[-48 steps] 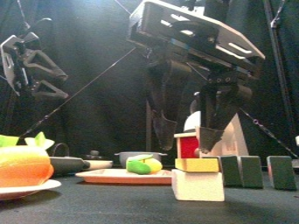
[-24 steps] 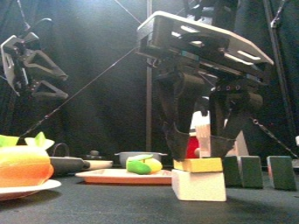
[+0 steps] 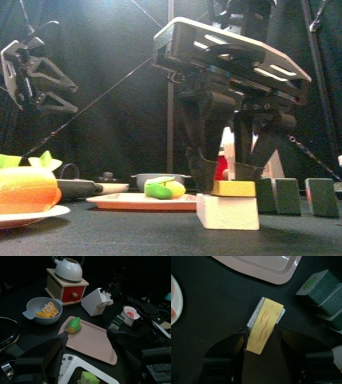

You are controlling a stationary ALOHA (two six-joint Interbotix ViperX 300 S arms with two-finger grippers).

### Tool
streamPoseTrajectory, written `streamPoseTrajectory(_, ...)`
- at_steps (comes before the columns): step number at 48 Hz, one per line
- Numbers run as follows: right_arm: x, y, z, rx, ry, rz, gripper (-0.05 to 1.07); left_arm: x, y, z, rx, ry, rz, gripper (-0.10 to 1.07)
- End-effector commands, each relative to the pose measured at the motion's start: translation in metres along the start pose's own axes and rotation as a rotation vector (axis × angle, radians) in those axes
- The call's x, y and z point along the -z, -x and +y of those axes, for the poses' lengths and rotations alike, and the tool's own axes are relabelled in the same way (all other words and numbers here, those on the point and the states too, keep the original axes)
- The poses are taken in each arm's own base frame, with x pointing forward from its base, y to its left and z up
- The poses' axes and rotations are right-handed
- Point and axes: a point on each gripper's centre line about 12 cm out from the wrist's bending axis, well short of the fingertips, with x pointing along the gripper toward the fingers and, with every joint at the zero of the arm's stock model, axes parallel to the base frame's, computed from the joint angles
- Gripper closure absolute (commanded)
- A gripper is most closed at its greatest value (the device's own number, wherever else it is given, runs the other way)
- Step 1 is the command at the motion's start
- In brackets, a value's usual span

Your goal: Grab egg sushi

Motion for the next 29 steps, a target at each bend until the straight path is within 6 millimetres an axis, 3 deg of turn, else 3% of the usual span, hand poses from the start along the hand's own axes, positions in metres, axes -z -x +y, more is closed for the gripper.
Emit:
streamPoseTrajectory(1, -0.005, 0.009, 0.002, -0.026, -0.013, 0.000, 0.35, -0.007, -0.001, -0.002, 0.005, -0.002, -0.019, 0.01)
streamPoseTrajectory(11, -0.004, 0.008, 0.001, -0.017, -0.019, 0.011, 0.55, -0.007, -0.001, -0.002, 0.008, -0.004, -0.018, 0.01)
streamPoseTrajectory(20, -0.014, 0.035, 0.003, -0.063, 0.001, -0.035, 0.71, -0.007, -0.001, -0.003, 0.010, -0.005, -0.019, 0.01)
streamPoseTrajectory(29, -0.018, 0.058, -0.003, -0.067, 0.032, -0.095, 0.78, -0.010, -0.002, -0.006, 0.025, -0.020, -0.026, 0.01)
